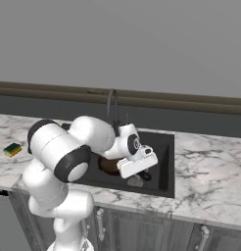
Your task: Pick the pan and sponge and place them into the sink. Then turn on the water.
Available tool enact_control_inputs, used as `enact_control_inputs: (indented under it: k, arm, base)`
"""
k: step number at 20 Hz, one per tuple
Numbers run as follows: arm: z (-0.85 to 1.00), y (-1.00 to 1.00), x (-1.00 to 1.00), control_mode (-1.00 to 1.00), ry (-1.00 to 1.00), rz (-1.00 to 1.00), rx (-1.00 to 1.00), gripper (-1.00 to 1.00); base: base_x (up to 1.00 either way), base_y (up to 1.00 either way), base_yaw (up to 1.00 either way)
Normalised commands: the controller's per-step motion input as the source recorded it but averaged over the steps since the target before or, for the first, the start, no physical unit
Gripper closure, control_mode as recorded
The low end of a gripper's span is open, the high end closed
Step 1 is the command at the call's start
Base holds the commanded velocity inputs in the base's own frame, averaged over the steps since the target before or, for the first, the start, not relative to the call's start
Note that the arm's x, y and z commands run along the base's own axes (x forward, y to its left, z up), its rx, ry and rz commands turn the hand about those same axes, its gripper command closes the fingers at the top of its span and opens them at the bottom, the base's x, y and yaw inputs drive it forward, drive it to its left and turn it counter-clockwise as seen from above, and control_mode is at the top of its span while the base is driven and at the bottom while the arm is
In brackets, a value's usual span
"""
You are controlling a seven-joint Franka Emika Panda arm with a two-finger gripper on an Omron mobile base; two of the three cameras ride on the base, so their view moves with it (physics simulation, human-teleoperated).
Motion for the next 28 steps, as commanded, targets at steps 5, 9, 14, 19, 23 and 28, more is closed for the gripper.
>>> enact_control_inputs:
  k: [5, 9, 14, 19, 23, 28]
  arm:
    - [-0.39, 0.0, 0.24, -1.0, 0.0, 0.08, 0.12, 1.0]
    - [-0.3, 0.0, 0.38, -1.0, 0.0, 0.09, 0.11, 1.0]
    - [-0.36, 0.0, 0.25, -1.0, 0.02, 0.11, 0.08, 1.0]
    - [-0.49, 0.0, 0.18, -1.0, 0.04, 0.11, 0.02, 1.0]
    - [-0.51, 0.0, 0.24, -1.0, 0.06, 0.1, 0.0, 1.0]
    - [-0.45, 0.0, 0.31, -1.0, 0.04, 0.08, 0.0, 1.0]
  base:
    - [0.0, 0.0, 0.0]
    - [0.0, 0.0, 0.0]
    - [0.0, 0.0, 0.0]
    - [0.0, 0.0, 0.0]
    - [0.0, 0.0, 0.0]
    - [0.0, 0.0, 0.0]
